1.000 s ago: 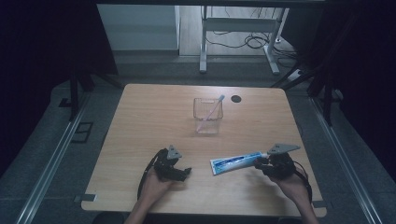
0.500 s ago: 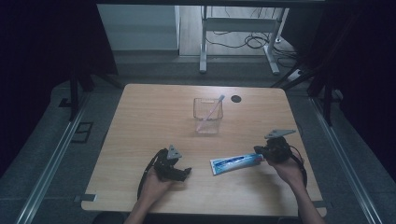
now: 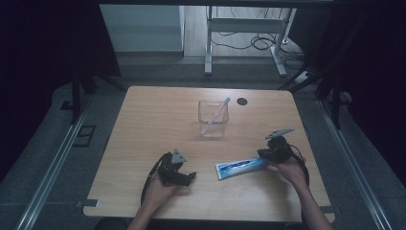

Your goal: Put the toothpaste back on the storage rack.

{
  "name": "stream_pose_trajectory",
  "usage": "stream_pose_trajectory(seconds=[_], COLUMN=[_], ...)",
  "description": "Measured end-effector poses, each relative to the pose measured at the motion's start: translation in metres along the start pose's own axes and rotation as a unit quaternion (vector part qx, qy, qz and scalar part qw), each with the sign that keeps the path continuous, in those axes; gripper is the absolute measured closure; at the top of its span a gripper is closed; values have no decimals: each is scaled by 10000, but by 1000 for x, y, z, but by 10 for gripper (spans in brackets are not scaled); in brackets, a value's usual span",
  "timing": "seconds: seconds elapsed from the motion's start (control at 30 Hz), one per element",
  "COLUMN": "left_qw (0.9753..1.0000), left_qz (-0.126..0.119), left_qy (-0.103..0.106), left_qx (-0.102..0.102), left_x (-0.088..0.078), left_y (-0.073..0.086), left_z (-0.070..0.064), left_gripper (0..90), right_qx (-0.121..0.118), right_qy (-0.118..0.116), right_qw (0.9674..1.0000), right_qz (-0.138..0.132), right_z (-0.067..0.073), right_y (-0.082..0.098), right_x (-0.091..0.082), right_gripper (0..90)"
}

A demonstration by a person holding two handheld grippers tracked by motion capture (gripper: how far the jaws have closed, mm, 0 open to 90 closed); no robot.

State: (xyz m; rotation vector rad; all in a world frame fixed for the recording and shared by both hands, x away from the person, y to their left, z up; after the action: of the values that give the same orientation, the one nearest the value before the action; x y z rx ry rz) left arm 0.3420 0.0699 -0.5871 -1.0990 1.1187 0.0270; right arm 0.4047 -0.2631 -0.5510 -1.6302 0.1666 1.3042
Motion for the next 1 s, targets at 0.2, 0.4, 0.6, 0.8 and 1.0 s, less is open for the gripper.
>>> stream_pose_trajectory(seconds=[0.2,0.4,0.6,0.8,1.0], left_qw=[10000,10000,10000,10000,10000], left_qz=[-1,0,-2,-5,-7], left_qy=[0,-1,-1,-1,-2], left_qx=[-3,3,-1,-4,-11], left_x=[0,0,0,0,0], left_y=[0,0,0,0,0], left_z=[0,0,0,0,0], left_gripper=[137,137,137,137,137], right_qx=[23,-4,-83,-158,-281], right_qy=[-114,-197,-185,-242,-323], right_qw=[9999,9998,9997,9995,9989], right_qz=[23,55,115,118,175], right_z=[1,5,12,23,36], right_y=[4,12,21,30,40], right_x=[-3,-8,-14,-21,-25], right_gripper=[887,871,840,842,850])
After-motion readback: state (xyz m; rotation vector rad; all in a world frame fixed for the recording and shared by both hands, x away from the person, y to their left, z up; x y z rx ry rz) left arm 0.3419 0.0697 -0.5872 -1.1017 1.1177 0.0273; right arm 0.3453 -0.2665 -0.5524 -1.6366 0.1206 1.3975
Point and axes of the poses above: each handheld gripper's, and its own axes: x roughly forward along the jaws, y roughly out of its underside, z roughly to its left, the point moved 6 cm from there along x, roughly forward along the jaws, and after that the axes turned 2 degrees about -y, right-handed, at the moved point
